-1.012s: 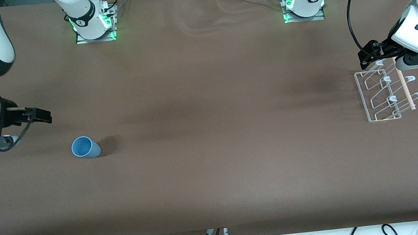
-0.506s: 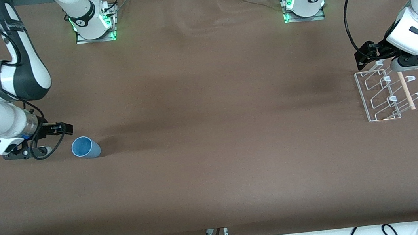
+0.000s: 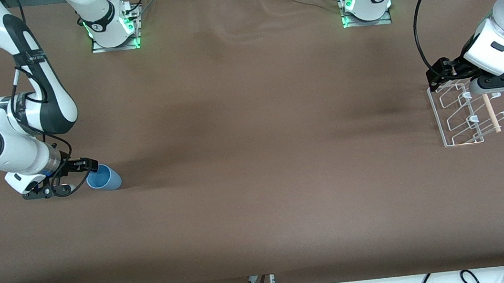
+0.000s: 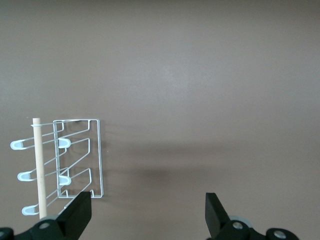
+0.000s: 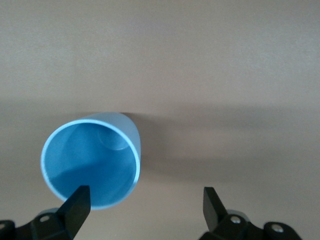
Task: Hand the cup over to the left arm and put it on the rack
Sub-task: 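Close the right gripper on the blue cup rim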
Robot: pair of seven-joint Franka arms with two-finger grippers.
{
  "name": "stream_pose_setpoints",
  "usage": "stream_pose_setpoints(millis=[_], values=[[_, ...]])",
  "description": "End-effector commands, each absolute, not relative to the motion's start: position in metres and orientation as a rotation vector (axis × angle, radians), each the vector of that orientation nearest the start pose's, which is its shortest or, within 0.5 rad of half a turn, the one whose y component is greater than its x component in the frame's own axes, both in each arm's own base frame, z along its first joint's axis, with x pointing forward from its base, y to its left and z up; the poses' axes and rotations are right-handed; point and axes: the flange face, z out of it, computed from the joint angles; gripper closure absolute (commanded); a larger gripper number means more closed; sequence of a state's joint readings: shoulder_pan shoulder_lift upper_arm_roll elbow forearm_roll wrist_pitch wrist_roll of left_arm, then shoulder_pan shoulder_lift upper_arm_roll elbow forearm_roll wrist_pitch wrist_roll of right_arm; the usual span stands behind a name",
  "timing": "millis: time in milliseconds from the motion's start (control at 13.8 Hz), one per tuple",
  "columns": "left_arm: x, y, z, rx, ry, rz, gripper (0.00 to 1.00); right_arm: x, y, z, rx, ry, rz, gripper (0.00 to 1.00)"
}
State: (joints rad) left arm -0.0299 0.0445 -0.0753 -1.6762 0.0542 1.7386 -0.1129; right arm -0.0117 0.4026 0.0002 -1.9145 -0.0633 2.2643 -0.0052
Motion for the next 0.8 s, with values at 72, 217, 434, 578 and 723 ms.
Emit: stream_pose_setpoints(millis=[72,217,434,578,723], values=[[0.577,-0.058,0.566,-3.097,-0.011,-0.061,0.00,0.622,-0.010,0.265,-3.187,-0.086,0.040,0.00],[0.577,-0.058,0.567,-3.097,-0.011,-0.061,0.00,0.624,-0.010,0.256,-3.185,-0.086,0.011,0.04],[0.577,-0.058,0.568,-3.097,-0.011,-0.063,0.00,0.627,-0.009,0.253,-3.179,-0.078,-0.004,0.60],[0.577,-0.058,0.567,-3.097,-0.011,-0.061,0.00,0.628,-0.008,0.251,-3.177,-0.083,-0.004,0.83],[0.577,-0.058,0.568,-3.097,-0.011,-0.063,0.00,0.628,-0.008,0.248,-3.178,-0.081,0.003,1.00]])
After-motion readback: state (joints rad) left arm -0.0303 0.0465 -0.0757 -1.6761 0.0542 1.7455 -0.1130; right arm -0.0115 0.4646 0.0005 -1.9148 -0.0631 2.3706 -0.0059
